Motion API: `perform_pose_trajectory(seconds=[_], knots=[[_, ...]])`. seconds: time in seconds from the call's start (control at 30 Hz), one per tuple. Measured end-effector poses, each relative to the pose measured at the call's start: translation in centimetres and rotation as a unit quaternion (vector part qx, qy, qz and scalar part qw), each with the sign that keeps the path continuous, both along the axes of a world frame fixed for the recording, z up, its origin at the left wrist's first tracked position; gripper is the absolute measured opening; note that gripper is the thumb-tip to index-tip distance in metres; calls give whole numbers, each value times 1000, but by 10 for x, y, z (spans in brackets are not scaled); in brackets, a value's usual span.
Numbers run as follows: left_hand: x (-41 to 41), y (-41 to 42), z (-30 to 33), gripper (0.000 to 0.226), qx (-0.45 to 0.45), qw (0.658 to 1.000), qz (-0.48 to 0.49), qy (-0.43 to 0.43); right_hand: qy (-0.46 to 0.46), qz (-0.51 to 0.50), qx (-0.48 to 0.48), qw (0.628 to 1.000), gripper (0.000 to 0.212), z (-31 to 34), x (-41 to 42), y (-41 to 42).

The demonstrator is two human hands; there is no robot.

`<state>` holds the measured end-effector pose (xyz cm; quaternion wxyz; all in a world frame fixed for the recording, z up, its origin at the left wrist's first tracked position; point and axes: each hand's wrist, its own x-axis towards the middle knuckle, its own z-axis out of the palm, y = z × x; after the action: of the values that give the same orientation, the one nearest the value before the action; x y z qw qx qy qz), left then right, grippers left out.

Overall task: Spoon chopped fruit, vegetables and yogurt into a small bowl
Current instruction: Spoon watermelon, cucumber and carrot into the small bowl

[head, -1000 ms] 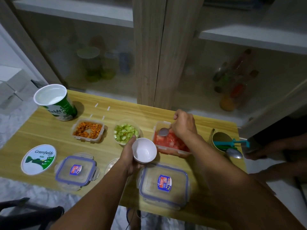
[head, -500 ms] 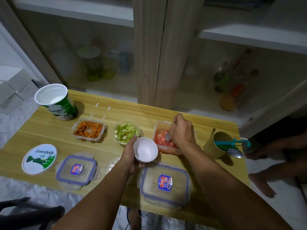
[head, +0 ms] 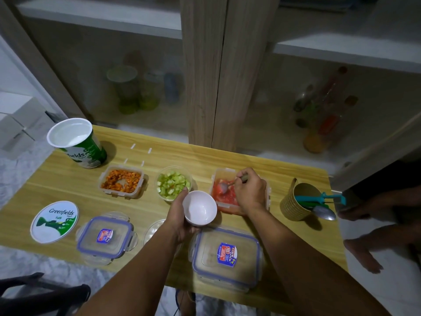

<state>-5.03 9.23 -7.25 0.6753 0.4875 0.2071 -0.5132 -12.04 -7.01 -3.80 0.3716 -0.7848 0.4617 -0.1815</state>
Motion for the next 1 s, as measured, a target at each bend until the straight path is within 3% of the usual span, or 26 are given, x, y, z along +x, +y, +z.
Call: perform_pose_trajectory(seconds=[0.17, 0.27, 0.37, 0.6, 0.8, 0.9, 1.0], knots=[[3, 2, -6, 64, 20, 1000, 8, -5, 6, -23, 37, 999, 11, 4, 3, 1], [3, 2, -7, 61, 10, 1000, 14, -2, -12, -109, 96, 989, 20, 3, 3, -8], [5, 1, -11, 62, 9, 1000, 17, 0, -39, -178, 135, 974, 14, -1, 3, -22], [6, -2, -16, 67, 24, 999, 24, 5, 6, -169, 45, 985, 7, 9, 3, -9], [11, -1, -19, 60, 14, 999, 28, 6, 26, -106, 23, 994, 20, 8, 13, 1], [11, -2, -18, 57, 12, 1000, 26, 5, -1, -87, 46, 995, 13, 1, 15, 0], [11, 0, -19, 57, 10, 1000, 27, 7, -37, -136, 113, 983, 16, -8, 10, -12]])
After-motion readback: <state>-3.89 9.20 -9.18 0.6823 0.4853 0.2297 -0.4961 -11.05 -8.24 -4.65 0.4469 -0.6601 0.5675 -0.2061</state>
